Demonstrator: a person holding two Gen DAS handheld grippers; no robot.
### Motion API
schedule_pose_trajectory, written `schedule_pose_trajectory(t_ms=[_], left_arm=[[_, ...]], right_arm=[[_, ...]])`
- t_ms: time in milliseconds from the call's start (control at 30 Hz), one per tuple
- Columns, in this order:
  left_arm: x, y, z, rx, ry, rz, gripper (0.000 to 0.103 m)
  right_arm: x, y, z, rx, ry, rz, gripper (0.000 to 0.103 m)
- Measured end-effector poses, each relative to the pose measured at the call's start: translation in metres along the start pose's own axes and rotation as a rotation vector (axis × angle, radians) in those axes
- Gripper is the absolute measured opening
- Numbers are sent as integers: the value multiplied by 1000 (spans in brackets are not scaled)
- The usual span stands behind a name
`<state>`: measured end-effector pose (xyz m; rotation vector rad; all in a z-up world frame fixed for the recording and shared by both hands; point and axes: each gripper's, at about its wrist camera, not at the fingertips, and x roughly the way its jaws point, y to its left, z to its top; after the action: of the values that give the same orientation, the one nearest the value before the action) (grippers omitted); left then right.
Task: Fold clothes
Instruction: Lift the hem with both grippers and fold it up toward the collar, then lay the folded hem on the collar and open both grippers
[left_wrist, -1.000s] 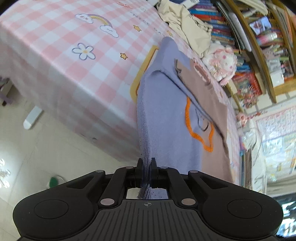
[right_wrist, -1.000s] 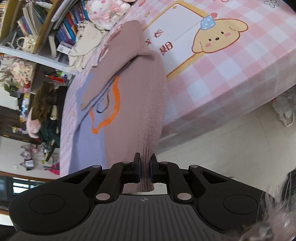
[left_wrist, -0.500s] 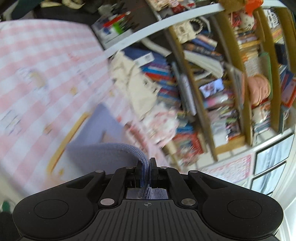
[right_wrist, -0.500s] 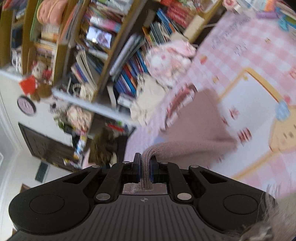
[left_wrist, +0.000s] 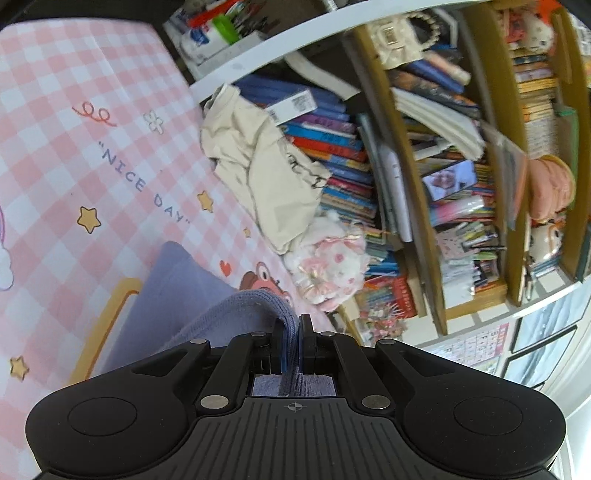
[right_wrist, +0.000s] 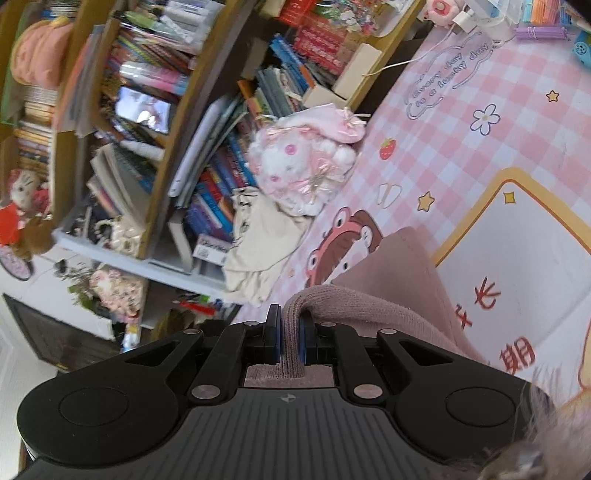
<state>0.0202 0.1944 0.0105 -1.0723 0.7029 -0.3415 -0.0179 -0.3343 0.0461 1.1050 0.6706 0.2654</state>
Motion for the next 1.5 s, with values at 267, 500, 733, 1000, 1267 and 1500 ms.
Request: schedule_pose_trajectory(t_ms=[267,500,733,1000,1267,1500], left_arm=[[35,16,20,4,87,83,8],[44,21,34,30,85,182,83],[42,9,33,228,53,287,83],[68,-27,4,641,44,396,81],[102,-45,-17,965,68,525,79],[133,-31,-10,1025,180,544,25]], right_arm=[[33,-16,8,60,-17,-69,13],[47,-15,15,52,-54,-146,69],[56,-3,15,-102,-65,-273,77],[96,32,-19,-702,-23,-596,76],[129,42,-36,-967,29,-669,75],[164,20,-17,-944,109,-730,17]])
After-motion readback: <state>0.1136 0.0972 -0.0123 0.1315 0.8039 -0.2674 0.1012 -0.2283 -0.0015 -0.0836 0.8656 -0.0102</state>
